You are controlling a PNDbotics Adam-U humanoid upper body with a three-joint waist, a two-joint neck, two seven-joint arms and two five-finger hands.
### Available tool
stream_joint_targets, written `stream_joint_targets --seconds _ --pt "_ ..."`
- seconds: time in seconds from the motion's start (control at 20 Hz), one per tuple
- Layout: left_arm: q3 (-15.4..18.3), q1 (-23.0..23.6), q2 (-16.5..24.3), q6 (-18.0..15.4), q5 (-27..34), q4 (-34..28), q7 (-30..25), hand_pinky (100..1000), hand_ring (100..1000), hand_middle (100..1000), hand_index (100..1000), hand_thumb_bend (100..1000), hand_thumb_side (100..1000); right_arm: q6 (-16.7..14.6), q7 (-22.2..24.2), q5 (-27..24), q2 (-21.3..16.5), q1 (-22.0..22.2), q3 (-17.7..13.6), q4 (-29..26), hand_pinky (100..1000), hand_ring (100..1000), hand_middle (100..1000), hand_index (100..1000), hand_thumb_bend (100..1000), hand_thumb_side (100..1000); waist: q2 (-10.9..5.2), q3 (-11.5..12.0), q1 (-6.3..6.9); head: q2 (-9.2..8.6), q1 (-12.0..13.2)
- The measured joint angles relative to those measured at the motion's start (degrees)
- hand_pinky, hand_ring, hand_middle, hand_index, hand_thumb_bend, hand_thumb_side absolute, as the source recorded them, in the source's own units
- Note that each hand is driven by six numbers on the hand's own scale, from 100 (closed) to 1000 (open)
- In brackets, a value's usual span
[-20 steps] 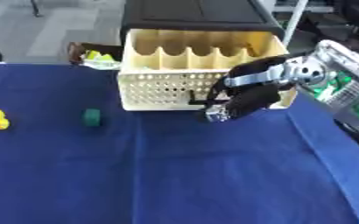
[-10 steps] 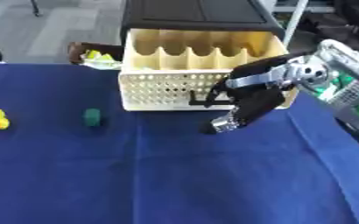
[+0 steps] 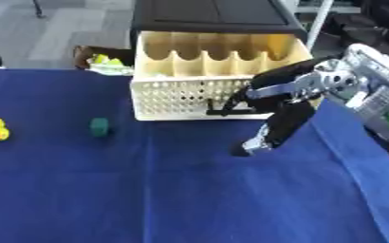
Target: Pick up objects from table and place into drawer.
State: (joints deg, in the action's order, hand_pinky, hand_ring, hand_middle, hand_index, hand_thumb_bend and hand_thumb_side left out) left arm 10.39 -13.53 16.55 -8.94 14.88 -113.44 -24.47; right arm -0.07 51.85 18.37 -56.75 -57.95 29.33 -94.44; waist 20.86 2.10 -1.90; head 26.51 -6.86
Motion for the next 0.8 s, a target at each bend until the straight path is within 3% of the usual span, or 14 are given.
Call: stream_joint_targets --seconds 0.5,0.75,0.8 --pt "-0.01 0.0 0.0 0.0 -0.07 0.0 -0.08 423 604 528 792 100 848 -0.89 0.03 0.85 0.15 -0.54 -0.3 1.04 214 100 100 912 304 691 0.04 -0.29 -0.25 0.0 0.14" --pt "-0.01 0.0 0.0 0.15 -0.27 0.0 -0.23 423 605 528 792 100 854 -0.6 0.06 0.49 0.5 -0.58 -0.15 1.52 176 100 100 881 100 505 0.05 -0.42 -0.35 -0.45 0.14" --pt "-0.01 0.0 0.0 0.2 -0.29 0.0 -0.28 423 605 528 792 100 853 -0.49 0.05 0.35 0.5 -0.68 -0.04 1.63 174 100 100 876 100 503 0.05 -0.42 -0.35 -0.45 0.14"
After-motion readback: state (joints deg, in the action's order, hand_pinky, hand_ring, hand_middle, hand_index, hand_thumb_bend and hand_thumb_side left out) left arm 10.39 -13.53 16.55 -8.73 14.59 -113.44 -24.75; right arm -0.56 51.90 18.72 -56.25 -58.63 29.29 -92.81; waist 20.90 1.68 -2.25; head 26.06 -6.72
